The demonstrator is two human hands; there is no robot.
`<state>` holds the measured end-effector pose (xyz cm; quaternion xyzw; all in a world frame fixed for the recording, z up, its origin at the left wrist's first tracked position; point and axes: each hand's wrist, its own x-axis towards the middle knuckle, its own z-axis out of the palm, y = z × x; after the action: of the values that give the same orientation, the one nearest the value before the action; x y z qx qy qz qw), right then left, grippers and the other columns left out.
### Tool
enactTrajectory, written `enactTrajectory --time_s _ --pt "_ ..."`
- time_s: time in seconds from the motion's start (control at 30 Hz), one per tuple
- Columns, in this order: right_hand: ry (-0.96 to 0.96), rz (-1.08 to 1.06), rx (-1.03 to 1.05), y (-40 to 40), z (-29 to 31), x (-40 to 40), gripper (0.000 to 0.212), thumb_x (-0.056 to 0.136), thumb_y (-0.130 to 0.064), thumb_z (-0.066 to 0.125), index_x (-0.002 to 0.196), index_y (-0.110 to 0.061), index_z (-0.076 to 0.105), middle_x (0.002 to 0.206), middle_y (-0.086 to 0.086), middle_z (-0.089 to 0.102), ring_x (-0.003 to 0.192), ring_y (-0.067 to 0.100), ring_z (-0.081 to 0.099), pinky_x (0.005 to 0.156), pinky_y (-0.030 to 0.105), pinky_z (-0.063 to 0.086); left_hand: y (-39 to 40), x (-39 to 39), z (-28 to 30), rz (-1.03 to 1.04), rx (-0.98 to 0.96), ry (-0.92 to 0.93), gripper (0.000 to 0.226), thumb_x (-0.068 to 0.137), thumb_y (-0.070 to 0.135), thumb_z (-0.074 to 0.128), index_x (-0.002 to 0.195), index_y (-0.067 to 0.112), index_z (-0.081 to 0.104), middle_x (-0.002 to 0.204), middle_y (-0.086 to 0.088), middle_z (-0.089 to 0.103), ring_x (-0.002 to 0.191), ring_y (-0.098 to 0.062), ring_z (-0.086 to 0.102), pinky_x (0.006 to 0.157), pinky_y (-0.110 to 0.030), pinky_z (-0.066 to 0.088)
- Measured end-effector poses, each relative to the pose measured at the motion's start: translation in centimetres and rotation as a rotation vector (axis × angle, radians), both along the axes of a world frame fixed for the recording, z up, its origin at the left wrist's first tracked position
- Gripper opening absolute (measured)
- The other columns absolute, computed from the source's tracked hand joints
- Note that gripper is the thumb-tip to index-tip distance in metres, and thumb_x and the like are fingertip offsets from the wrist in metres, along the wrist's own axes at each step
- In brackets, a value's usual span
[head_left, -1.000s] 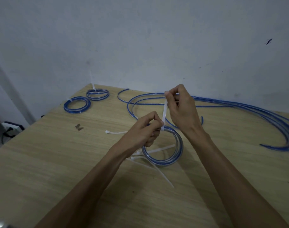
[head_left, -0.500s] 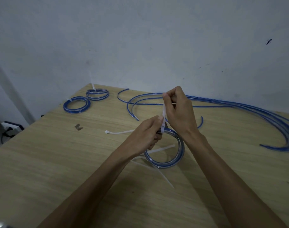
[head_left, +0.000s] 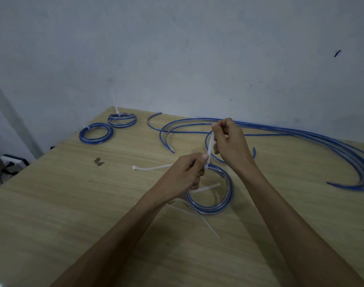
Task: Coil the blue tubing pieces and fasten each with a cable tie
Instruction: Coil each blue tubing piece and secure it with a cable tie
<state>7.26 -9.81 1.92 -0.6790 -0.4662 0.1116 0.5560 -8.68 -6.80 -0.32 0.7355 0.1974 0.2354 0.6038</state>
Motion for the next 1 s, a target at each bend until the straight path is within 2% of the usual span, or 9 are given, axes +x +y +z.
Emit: enactTrajectory --time_s 0.17,0.27,0.37,0.43,0.5,0.6,0.87,0.93,1.0 --pt "-0.023 0.2 -0.183 -1.0 1.1 0.0 0.025 0.1 -0.039 0.059 0.099 -0.016 0.069 0.087 -0.001 0.069 0.06 0.007 0.062 0.055 0.012 0.044 1.2 -0.3 0.7 0.021 -0.106 -0.062 0.03 0.109 0.032 0.034 0.092 0.01 0.045 0.06 0.006 0.022 0.046 -0.006 0.015 0.044 -0.021 0.017" --pt "-0.051 0.303 -0.195 -1.0 0.9 -0.4 0.021 0.098 -0.029 0.065 0.089 -0.012 0.074 0.072 -0.011 0.066 0.062 0.003 0.057 0.057 0.012 0.042 1.7 -0.8 0.6 -0.023 -0.151 -0.071 0.032 0.108 0.033 0.037 0.091 0.009 0.048 0.065 0.002 0.027 0.049 -0.009 0.017 0.047 -0.023 0.019" --pt "-0.05 0.293 -0.141 -0.8 0.8 -0.5 0.02 0.099 -0.02 0.064 0.085 -0.005 0.069 0.069 -0.008 0.062 0.063 0.004 0.054 0.063 0.017 0.044 2.0 -0.8 0.1 -0.087 -0.192 -0.095 0.033 0.108 0.025 0.04 0.107 -0.001 0.061 0.079 -0.002 0.048 0.057 -0.01 0.035 0.056 -0.024 0.037" --pt "-0.071 0.25 -0.117 -0.7 0.9 -0.4 0.022 0.101 -0.021 0.06 0.086 -0.007 0.066 0.074 -0.002 0.066 0.069 0.01 0.06 0.07 0.025 0.048 2.3 -0.8 -0.1 -0.036 -0.131 -0.09 0.036 0.108 0.021 0.041 0.117 -0.008 0.059 0.081 0.0 0.055 0.063 -0.01 0.043 0.062 -0.024 0.044" --pt "-0.131 0.215 -0.107 -0.7 0.7 -0.5 0.022 0.102 -0.022 0.056 0.087 -0.009 0.065 0.079 -0.001 0.07 0.078 0.015 0.066 0.079 0.036 0.053 2.3 -0.7 -0.3 0.043 -0.075 -0.08 0.037 0.107 0.021 0.043 0.115 -0.01 0.06 0.073 0.002 0.056 0.06 -0.009 0.042 0.059 -0.023 0.044" --pt "-0.255 0.175 -0.082 -0.5 0.4 -1.1 0.021 0.104 -0.023 0.053 0.088 -0.01 0.061 0.079 -0.003 0.069 0.077 0.017 0.067 0.078 0.043 0.054 2.2 -0.4 -0.5 0.1 -0.134 -0.095 0.028 0.107 0.021 0.043 0.105 0.002 0.064 0.064 0.001 0.052 0.05 -0.006 0.035 0.049 -0.018 0.035" --pt "-0.36 0.194 0.111 -0.7 1.1 -2.3 0.016 0.103 -0.015 0.055 0.091 -0.006 0.061 0.081 0.003 0.066 0.076 0.008 0.061 0.059 0.013 0.044 2.7 -0.4 0.8 0.096 -0.475 -0.238 0.024 0.106 0.017 0.045 0.089 0.009 0.059 0.064 0.001 0.042 0.045 -0.001 0.026 0.04 -0.012 0.025" --pt "-0.31 0.191 0.129 -0.7 1.1 -2.6 0.015 0.103 -0.014 0.055 0.09 -0.008 0.06 0.079 0.002 0.065 0.075 0.002 0.061 0.06 0.009 0.042 3.0 -0.6 1.0 0.098 -0.459 -0.246 0.023 0.106 0.017 0.046 0.096 0.007 0.063 0.065 0.0 0.043 0.045 -0.002 0.025 0.041 -0.012 0.025" --pt "-0.235 0.163 0.141 -0.5 1.0 -2.9 0.016 0.104 -0.017 0.054 0.09 -0.01 0.058 0.078 0.0 0.065 0.074 0.002 0.061 0.062 0.012 0.044 3.0 -0.8 0.8 0.133 -0.313 -0.23 0.025 0.106 0.02 0.046 0.109 0.008 0.068 0.068 -0.003 0.049 0.047 -0.005 0.027 0.044 -0.015 0.028"
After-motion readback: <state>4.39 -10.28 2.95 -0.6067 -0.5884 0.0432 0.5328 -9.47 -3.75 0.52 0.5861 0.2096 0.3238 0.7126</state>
